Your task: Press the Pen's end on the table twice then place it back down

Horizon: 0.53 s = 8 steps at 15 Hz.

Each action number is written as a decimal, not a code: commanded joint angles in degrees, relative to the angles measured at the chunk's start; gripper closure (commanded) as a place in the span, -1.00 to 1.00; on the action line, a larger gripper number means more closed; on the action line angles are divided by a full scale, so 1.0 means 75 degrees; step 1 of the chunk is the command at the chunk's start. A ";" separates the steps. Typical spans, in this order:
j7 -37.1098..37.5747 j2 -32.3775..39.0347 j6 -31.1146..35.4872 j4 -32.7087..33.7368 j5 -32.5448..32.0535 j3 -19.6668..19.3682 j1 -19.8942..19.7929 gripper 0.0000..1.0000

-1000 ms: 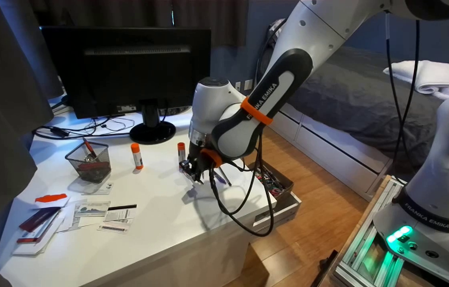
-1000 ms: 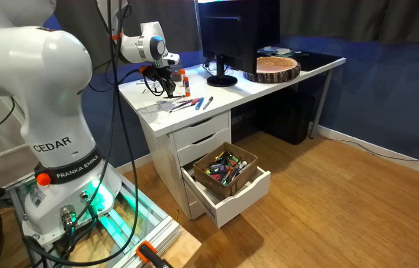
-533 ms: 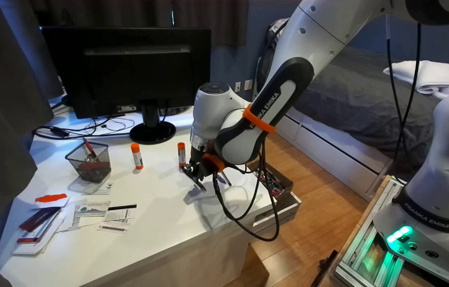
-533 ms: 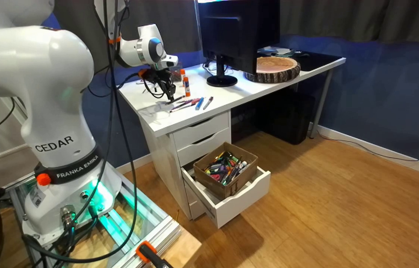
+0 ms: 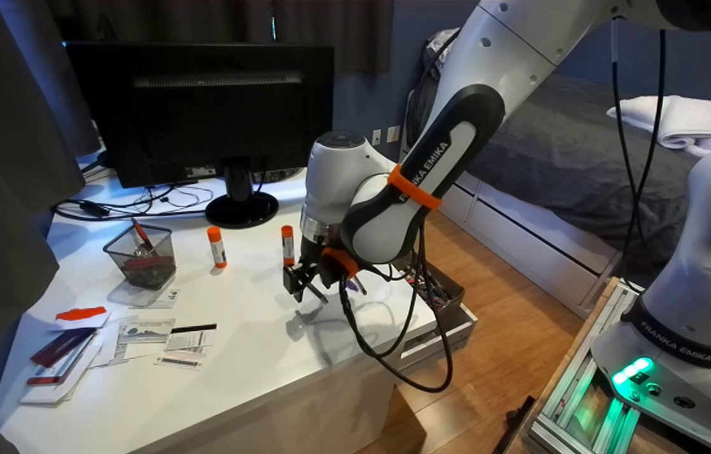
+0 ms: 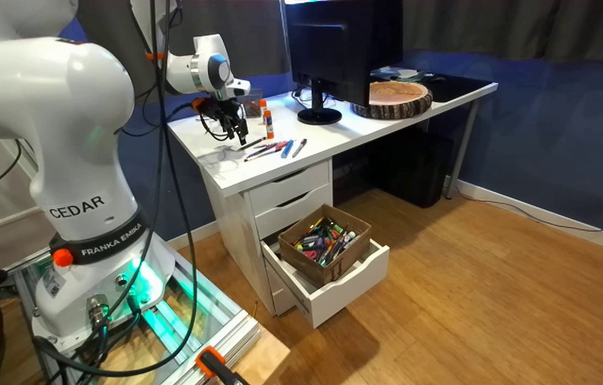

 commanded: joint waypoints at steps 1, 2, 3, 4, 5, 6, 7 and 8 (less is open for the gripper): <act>-0.0293 -0.1391 -0.0538 -0.0945 0.0648 0.0787 -0.0542 -1.00; -0.0108 -0.1777 -0.0899 -0.1102 0.0777 0.0835 -0.0623 -1.00; -0.0003 -0.2157 -0.1254 -0.1255 0.0938 0.0959 -0.0755 -1.00; 0.0153 -0.2535 -0.1759 -0.1353 0.1043 0.1015 -0.0882 -1.00; 0.0120 -0.2894 -0.2223 -0.1438 0.1286 0.1181 -0.1111 -1.00; 0.0272 -0.3297 -0.2711 -0.1544 0.1397 0.1228 -0.1248 -1.00; 0.0338 -0.3672 -0.3116 -0.1644 0.1606 0.1317 -0.1429 -1.00; 0.0415 -0.4001 -0.3743 -0.1714 0.1802 0.1376 -0.1603 -1.00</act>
